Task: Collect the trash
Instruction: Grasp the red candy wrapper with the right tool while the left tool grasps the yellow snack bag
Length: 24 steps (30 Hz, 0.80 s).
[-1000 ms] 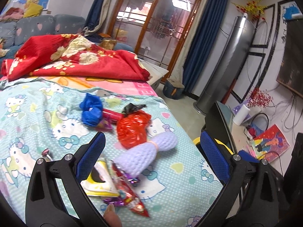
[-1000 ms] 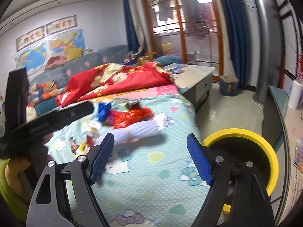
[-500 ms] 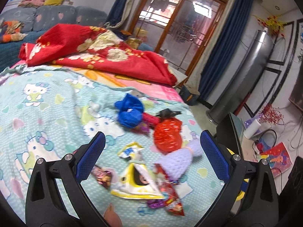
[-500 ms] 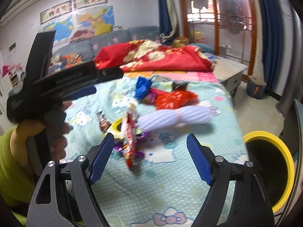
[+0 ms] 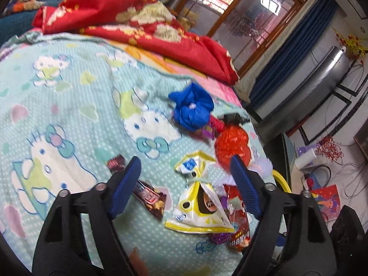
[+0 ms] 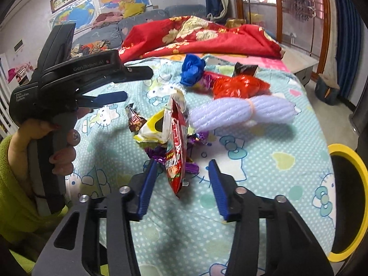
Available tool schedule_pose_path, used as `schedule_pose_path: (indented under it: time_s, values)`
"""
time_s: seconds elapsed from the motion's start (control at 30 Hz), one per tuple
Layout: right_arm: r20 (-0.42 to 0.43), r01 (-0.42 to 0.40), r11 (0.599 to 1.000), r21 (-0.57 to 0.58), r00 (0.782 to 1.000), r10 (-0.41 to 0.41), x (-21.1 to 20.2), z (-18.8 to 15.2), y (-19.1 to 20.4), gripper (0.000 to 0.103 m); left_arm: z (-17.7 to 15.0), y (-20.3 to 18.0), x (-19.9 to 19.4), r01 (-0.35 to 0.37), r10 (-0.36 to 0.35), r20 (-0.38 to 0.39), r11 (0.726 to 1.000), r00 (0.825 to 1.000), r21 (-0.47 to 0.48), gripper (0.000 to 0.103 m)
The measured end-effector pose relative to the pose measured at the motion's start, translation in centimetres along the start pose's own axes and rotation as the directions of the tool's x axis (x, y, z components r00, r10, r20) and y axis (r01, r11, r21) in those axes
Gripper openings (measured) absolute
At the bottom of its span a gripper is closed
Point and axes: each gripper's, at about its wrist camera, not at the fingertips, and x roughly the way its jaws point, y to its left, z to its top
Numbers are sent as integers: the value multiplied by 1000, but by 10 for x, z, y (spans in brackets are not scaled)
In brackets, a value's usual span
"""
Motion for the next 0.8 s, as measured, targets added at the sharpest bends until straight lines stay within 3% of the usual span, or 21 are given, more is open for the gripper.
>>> schedule_pose_path:
  time_s: [0.37, 0.8]
  values:
    - [-32, -33, 999, 11, 999, 34, 6, -6, -1, 13, -16, -10, 29, 34, -31, -106, 999, 994, 27, 62]
    - [-5, -27, 997, 69, 1000, 27, -1, -8, -14, 8, -20, -21, 51, 20, -12, -162, 998, 987, 53, 44]
